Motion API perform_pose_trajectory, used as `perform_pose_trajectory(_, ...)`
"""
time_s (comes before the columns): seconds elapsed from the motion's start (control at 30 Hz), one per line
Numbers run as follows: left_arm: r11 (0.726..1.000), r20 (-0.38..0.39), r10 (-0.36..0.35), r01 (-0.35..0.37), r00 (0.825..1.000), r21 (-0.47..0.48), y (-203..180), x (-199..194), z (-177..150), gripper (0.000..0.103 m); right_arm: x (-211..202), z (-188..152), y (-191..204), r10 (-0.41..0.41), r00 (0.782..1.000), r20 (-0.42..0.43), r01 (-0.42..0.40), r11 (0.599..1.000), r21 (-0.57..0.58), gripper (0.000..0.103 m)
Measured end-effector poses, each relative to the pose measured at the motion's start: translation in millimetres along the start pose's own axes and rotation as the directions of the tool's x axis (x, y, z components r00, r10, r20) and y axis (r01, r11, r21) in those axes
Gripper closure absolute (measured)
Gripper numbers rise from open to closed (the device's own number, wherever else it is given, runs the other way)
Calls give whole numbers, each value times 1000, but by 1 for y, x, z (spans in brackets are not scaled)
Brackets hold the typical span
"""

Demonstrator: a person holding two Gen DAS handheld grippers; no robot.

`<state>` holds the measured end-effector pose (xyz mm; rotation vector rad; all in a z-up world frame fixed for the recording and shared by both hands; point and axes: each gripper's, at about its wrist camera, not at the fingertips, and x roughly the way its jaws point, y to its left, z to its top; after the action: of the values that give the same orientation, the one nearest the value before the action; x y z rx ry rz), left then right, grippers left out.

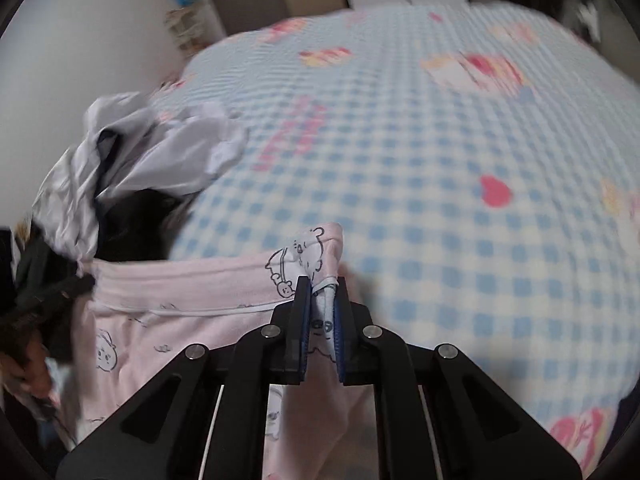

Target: Fold clothes

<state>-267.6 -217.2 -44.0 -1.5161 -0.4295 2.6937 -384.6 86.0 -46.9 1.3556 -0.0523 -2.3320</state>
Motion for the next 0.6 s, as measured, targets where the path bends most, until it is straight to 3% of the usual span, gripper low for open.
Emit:
perform_pose_trajectory(0.03, 1000, 7, -5, 6, 1000, -8, 2, -2, -4, 89, 9, 0, -6, 3, 999, -43, -3, 1000, 13, 85)
perform_pose_trajectory(0.1, 1000, 21, -16, 17, 1000, -25, 5, -7, -11, 70, 24, -5, -11, 33, 993, -116, -32, 999, 9, 57)
perform_pose_trajectory(0.2, 999, 23, -1, 2, 1000, -34, 6, -10, -16, 68, 27, -9, -9, 108, 991, -73, -110, 994, -23, 35)
perform_pose_trajectory(0.27, 999, 1, 8, -8, 1000, -34, 5, -5, -16, 67, 41, -13, -7, 98, 990, -100, -102, 994, -42, 31)
perform_pose_trajectory(0.33, 998, -16, -40, 39, 999, -57, 5, 1, -13, 68, 50, -14, -5, 88, 990, -109, -91, 995, -29, 29)
perform_pose_trajectory(0.37, 995, -20, -76, 75, 997, -67, 3, 3, -11, 72, 49, -15, -2, 91, 991, -102, -95, 995, -34, 40)
perform_pose_trajectory(0.4, 992, -23, -107, 105, 994, -72, 0, 4, -9, 84, 43, -15, 2, 101, 991, -88, -106, 993, -52, 66)
perform_pose_trajectory(0.47, 995, -11, -102, 102, 995, -19, -16, -1, -6, 95, 27, -16, 7, 89, 995, -41, -92, 992, -86, 94)
perform_pose_trajectory(0.6, 987, 25, -134, 131, 991, 92, -65, -5, 20, 96, -32, -8, -7, 71, 993, 97, -61, 993, -101, 96)
